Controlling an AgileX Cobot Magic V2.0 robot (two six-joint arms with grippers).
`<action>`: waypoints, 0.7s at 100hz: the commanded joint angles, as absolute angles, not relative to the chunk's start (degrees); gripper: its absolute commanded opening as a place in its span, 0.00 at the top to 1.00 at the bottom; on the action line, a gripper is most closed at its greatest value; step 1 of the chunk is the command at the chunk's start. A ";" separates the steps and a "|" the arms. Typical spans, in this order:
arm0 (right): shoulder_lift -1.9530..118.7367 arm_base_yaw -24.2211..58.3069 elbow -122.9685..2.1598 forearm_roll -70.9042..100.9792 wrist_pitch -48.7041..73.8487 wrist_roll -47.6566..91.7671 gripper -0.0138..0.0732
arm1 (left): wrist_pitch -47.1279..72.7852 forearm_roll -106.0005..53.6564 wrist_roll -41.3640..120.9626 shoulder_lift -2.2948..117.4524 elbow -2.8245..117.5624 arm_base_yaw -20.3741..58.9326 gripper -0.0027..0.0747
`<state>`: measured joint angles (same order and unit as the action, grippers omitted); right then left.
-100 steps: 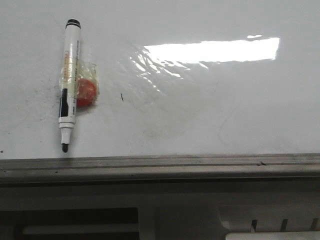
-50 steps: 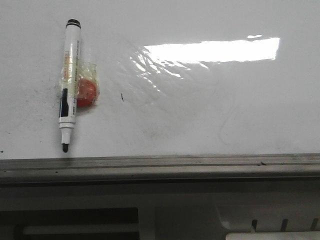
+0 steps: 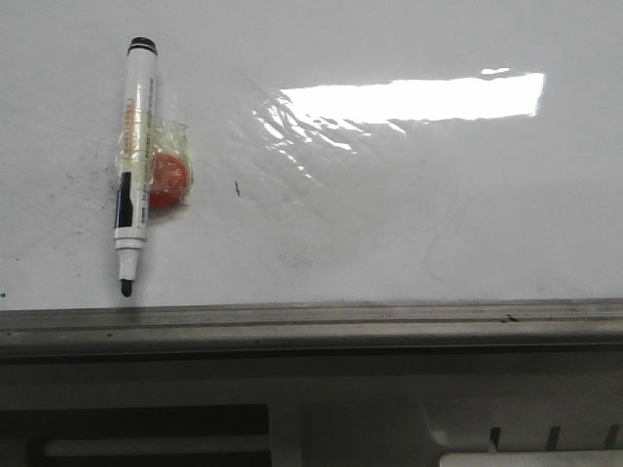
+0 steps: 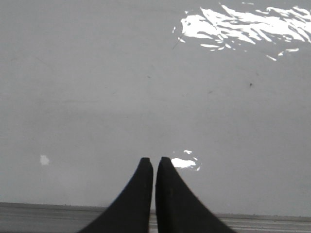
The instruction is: Write number 8 on whiteboard
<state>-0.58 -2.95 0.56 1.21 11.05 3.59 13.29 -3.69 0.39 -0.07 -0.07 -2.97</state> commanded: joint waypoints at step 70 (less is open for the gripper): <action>-1.79 -3.14 -2.32 2.92 0.00 3.96 0.91 | -2.18 -7.96 0.41 -1.86 -1.06 -3.00 0.99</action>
<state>-0.58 -2.95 0.45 3.00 2.01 3.59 2.85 -5.44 0.39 -0.07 -0.07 -2.97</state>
